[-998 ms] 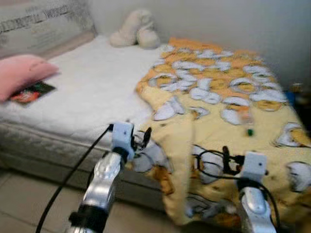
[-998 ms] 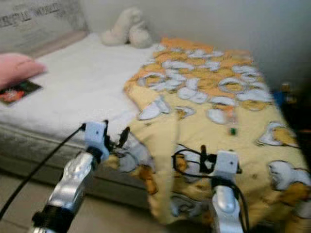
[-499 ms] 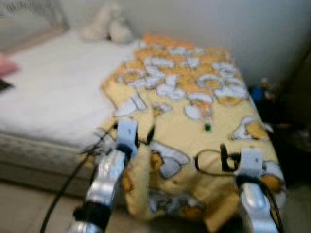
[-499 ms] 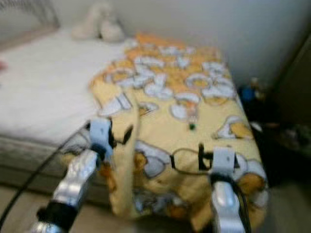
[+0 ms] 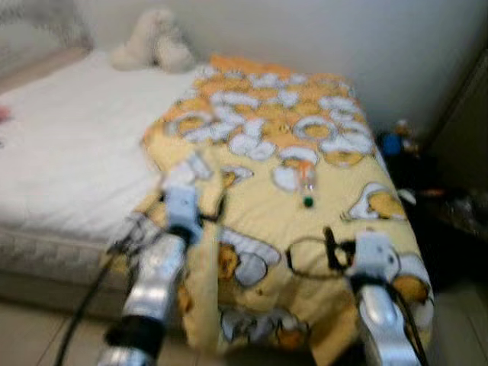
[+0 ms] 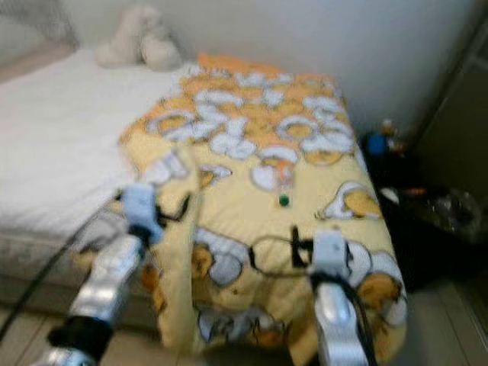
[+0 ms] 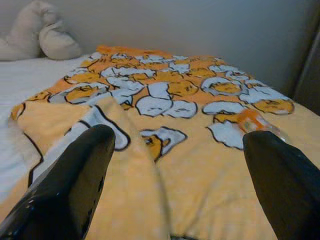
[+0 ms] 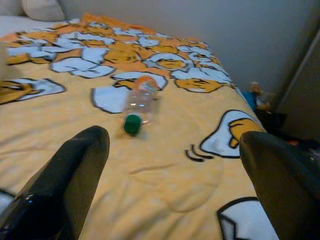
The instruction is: Clean up the room
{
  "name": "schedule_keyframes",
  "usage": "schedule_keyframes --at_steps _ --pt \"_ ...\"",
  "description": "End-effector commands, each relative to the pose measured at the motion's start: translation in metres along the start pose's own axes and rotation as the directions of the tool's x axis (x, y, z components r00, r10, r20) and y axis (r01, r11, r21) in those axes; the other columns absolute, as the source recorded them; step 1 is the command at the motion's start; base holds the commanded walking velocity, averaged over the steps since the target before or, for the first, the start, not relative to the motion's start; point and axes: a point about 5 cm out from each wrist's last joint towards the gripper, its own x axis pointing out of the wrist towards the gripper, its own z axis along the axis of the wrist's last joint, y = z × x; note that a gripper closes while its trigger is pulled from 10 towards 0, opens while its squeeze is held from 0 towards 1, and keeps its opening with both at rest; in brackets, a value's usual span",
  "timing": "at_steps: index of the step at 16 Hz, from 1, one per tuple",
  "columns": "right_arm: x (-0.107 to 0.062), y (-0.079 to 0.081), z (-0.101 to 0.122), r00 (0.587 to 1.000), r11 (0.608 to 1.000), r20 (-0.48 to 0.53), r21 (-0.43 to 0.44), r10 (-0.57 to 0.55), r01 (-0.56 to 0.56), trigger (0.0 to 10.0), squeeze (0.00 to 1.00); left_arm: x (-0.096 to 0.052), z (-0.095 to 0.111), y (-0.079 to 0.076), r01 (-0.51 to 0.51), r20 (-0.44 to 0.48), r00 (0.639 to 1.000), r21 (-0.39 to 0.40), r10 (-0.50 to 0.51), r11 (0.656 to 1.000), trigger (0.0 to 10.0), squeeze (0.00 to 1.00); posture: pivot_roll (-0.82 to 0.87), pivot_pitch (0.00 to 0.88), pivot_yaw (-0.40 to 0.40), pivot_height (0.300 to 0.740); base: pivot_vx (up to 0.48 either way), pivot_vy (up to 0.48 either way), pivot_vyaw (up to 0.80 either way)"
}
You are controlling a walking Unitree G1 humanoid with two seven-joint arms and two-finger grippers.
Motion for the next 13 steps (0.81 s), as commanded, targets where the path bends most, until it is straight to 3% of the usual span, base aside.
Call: schedule_keyframes --at_steps 1,13 --pt "-0.0017 -0.0136 -0.0033 0.999 0.999 -0.017 -0.012 -0.034 0.034 10.0 0.00 0.0035 0.0003 -0.0124 0.023 0.003 1.000 -0.016 -0.023 1.000 10.0 0.00 0.12 0.000 -0.029 0.740 0.480 0.000 0.00" --pt "-0.0052 -0.0095 -0.0071 0.999 1.000 -0.034 -0.007 -0.026 0.025 10.0 0.00 0.0025 0.0015 -0.0069 0.031 0.004 1.000 0.013 -0.031 0.999 10.0 0.00 0.13 0.000 -0.033 0.740 0.475 0.000 0.00"
